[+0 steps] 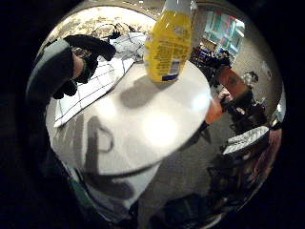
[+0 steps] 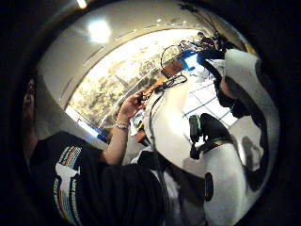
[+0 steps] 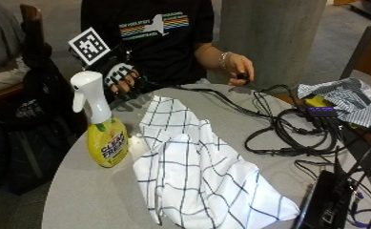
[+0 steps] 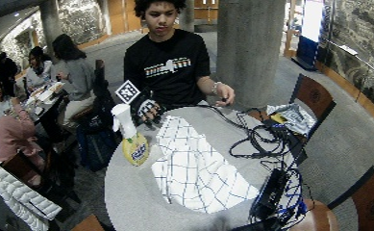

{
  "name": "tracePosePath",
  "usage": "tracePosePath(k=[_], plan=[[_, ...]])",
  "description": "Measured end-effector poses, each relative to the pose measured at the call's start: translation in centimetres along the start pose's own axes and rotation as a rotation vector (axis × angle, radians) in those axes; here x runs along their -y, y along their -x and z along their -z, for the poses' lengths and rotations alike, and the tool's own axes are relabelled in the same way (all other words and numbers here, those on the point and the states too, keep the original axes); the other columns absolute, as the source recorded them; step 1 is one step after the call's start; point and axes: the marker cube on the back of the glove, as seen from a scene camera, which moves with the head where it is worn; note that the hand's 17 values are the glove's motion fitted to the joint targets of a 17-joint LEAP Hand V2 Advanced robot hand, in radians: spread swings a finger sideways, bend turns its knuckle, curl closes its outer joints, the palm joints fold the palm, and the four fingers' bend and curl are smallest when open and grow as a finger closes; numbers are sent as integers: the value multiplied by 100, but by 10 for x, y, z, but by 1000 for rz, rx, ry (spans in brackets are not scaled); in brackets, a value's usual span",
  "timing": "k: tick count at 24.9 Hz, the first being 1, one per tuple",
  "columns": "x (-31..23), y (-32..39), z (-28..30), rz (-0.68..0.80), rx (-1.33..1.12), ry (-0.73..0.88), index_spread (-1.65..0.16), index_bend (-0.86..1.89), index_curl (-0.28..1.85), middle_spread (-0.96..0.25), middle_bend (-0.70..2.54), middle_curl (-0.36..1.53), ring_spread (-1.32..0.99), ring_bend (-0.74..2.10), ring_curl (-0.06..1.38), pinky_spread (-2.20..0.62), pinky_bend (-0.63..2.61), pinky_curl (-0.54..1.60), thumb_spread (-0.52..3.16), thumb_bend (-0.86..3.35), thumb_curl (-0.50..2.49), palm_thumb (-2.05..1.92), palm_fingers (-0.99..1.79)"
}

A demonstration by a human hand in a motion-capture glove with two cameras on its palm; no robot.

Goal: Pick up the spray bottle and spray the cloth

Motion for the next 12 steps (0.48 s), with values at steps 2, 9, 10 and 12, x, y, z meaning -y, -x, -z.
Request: tracePosePath(k=[2,9,10,12], plan=[[1,0,5,-3,-35,-2,-11,26,10,-3,50,13,-6,52,12,-2,30,8,39,40,16,64,129],[7,0,19,-43,-146,17,-17,24,24,-5,53,24,-8,58,26,-4,30,20,66,35,23,70,122],[7,-1,19,-47,-149,38,-18,24,25,-5,54,25,-9,57,27,-4,29,20,69,34,24,70,121],[7,-2,21,-68,-154,74,-19,24,27,-6,54,27,-9,56,28,-3,28,21,73,32,25,71,119]])
